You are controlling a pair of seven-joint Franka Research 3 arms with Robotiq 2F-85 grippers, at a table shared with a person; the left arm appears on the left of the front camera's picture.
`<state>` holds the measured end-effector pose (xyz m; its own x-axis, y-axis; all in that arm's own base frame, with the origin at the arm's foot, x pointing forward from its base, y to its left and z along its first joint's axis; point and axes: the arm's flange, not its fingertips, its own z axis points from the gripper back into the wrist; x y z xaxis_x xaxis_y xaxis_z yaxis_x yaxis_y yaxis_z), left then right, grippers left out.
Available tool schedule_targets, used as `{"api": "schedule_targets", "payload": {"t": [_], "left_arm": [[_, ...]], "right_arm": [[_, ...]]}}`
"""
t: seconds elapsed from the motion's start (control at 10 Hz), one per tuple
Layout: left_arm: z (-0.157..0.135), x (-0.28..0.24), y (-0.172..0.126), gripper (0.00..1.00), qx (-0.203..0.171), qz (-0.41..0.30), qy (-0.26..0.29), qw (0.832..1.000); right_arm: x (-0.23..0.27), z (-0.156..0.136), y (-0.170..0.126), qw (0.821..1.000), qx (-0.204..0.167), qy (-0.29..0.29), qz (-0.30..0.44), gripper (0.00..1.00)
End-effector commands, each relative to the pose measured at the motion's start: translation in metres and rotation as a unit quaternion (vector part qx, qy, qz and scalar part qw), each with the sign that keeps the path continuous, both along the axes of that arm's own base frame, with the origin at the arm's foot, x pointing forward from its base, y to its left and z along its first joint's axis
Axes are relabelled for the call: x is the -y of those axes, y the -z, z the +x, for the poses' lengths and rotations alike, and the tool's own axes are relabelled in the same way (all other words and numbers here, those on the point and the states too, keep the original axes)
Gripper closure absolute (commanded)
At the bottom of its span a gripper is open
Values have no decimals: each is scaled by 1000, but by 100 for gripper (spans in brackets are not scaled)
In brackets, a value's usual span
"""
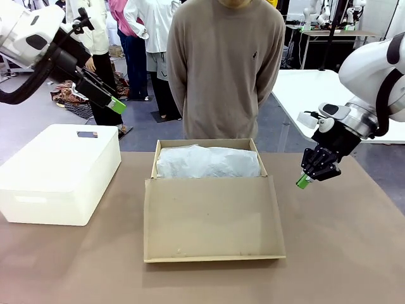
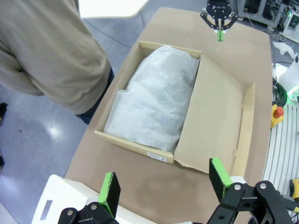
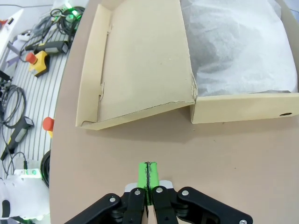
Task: Pack the shoes into the box.
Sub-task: Close the Shoes Box.
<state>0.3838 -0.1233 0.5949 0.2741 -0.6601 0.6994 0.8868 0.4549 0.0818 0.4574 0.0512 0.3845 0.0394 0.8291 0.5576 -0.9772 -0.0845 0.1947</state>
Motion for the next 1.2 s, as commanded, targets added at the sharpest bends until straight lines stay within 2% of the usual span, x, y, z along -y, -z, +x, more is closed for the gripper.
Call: {"api": "schedule_targets", "payload": {"t": [0.0, 0.5, 1.1], "left_arm": [[1, -1, 0, 0, -1, -10, 6, 1000], [1, -1, 0, 0, -1, -10, 6, 1000], [1, -1, 0, 0, -1, -10, 6, 1000]], "right_arm": [[-7, -5, 10, 1000, 14, 22, 15, 100], [-20, -22, 45, 997, 10, 62, 35, 100], [-31, -27, 66, 995, 10, 93, 47, 100]]}}
